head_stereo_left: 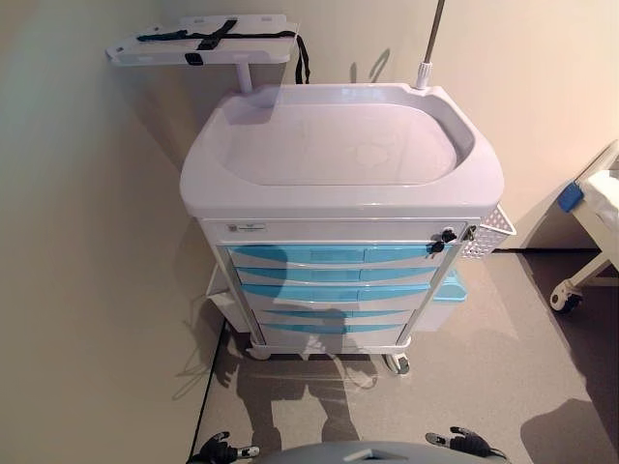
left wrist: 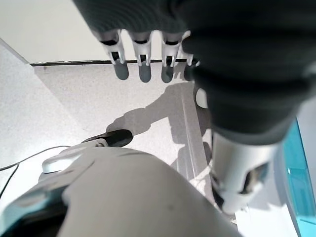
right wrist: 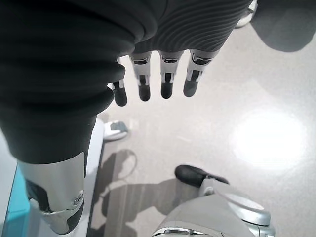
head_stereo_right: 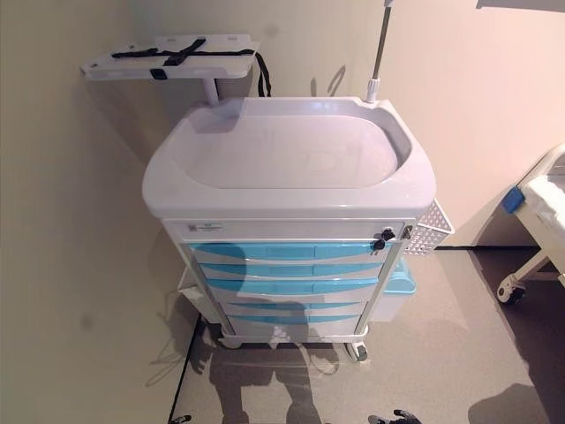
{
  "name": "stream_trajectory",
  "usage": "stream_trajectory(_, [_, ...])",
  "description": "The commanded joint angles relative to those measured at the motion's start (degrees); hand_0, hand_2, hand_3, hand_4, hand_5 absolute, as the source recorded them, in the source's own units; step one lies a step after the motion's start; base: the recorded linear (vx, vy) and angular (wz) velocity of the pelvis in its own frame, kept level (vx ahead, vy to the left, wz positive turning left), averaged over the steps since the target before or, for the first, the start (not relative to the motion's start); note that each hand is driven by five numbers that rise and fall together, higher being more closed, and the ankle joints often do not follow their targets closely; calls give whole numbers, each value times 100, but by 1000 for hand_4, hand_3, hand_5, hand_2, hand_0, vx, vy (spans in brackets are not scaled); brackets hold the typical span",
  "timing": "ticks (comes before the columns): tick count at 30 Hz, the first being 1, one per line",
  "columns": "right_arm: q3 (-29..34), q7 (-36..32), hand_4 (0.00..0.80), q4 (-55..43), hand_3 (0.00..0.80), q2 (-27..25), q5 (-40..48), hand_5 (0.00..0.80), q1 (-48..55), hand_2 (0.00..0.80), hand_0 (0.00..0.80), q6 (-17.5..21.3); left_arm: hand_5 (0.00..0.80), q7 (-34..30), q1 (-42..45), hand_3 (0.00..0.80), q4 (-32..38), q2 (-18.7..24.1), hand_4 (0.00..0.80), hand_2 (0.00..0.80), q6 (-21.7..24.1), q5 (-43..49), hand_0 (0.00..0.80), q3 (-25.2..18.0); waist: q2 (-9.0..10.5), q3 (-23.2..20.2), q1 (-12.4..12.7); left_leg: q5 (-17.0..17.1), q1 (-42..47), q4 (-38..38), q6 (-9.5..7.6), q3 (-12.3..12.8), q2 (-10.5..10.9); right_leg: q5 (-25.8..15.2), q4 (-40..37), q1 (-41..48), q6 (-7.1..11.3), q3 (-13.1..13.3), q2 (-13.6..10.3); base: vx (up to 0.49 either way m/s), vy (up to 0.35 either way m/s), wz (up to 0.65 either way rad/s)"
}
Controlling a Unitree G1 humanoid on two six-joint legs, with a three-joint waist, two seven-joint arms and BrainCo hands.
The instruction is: Open the drawer and pick up the medicine
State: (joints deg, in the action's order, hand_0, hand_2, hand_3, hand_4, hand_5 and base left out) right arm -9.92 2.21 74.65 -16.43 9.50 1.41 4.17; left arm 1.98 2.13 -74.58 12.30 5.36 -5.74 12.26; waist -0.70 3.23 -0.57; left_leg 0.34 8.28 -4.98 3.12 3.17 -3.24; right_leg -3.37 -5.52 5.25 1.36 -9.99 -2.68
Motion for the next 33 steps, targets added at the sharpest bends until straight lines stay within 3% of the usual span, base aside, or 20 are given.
stream_trajectory(1, [-136, 4, 0, 174, 0, -9, -121, 0, -352, 0, 0, -19, 0, -88, -371, 0, -165, 66, 0, 0, 38, -333, 0, -197, 252, 155, 19, -106, -100, -2, -12, 27, 272, 133, 116, 172, 664, -100, -282, 0, 0, 0])
stream_trajectory(10, [-38, -20, 0, 89, 0, -29, 7, 0, -327, 0, 0, 24, 0, -346, -428, 0, 210, 42, 0, 0, 144, -1501, 0, -581, 240, 288, 16, -82, -210, -2, -52, 22, 301, 217, 328, -23, 652, -89, -325, 0, 0, 0])
stream_trajectory(14, [-53, -28, 0, -46, 0, -65, 80, 0, -370, 0, 0, 51, 0, -353, -640, 0, 446, 129, 0, 0, 238, -2015, 0, -685, 256, 455, -42, -31, -449, 5, -49, 137, 300, 152, 338, -326, 663, -7, -333, -23, 17, -4])
stream_trajectory(20, [-110, 35, 0, -231, 0, -145, 218, 0, -547, 0, 0, 102, 0, -162, -1030, 0, 811, 247, 0, 0, 402, -2177, 0, -589, 263, 734, -173, -68, -938, 275, -92, 317, 313, 155, 690, -969, 646, 243, -363, -88, 42, -27])
stream_trajectory(22, [-172, 95, 0, -348, 0, -238, 296, 0, -750, 0, 0, 153, 0, -7, -1421, 0, 1103, 361, 0, 0, 503, -2255, 0, -455, 268, 1030, -268, -144, -1524, 721, -139, 385, 369, 154, 1038, -1554, 623, 396, -408, -171, 63, -30])
stream_trajectory(33, [-354, 286, 0, -694, 0, -408, 465, 0, -1075, 0, 0, 313, 0, 372, -2460, 0, 2027, 710, 0, 0, 844, -2821, 0, -267, 343, 1372, -484, -417, -3027, 1764, -225, 450, 427, 168, 1814, -3015, 616, 581, -481, -55, 13, -10])
